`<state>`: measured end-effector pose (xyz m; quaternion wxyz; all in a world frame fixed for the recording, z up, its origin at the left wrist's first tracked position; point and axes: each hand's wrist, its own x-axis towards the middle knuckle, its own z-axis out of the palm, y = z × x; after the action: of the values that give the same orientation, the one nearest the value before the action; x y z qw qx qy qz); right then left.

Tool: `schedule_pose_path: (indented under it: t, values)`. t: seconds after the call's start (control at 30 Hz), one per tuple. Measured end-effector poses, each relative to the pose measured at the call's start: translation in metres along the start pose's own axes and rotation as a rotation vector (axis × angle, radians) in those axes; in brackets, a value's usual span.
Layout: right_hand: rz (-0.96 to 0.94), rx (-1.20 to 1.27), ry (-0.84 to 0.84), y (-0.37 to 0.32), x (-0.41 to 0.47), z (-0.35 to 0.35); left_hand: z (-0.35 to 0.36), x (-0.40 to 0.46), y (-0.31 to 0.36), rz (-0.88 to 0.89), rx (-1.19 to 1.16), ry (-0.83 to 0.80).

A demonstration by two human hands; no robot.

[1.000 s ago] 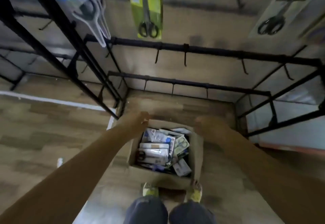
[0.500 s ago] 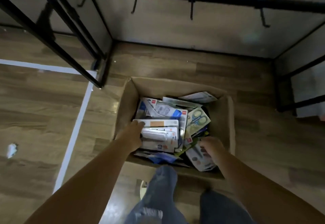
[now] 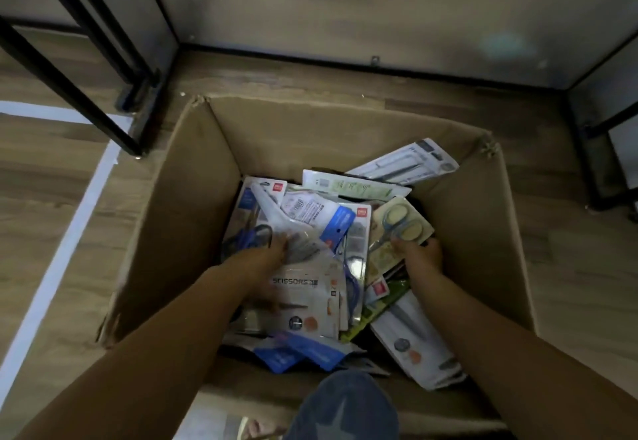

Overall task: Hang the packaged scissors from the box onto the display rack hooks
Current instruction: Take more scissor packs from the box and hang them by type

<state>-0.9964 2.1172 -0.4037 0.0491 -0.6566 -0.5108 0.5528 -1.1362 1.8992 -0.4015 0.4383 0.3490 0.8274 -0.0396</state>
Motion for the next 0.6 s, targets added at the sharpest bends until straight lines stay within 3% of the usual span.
schedule_pose_path:
  t: [0.13, 0.4, 0.6]
  values:
    - [0.066, -0.008, -0.093, -0.004, 0.005, 0.002, -0.001, -0.008, 0.011, 0.015, 0.171, -0.097]
    - [-0.023, -0.111, -0.231, 0.003, -0.004, 0.021, 0.002, -0.011, 0.025, 0.029, 0.088, -0.222]
    - [-0.075, -0.052, -0.284, 0.010, -0.013, 0.047, 0.003, -0.009, 0.024, -0.021, 0.104, -0.225]
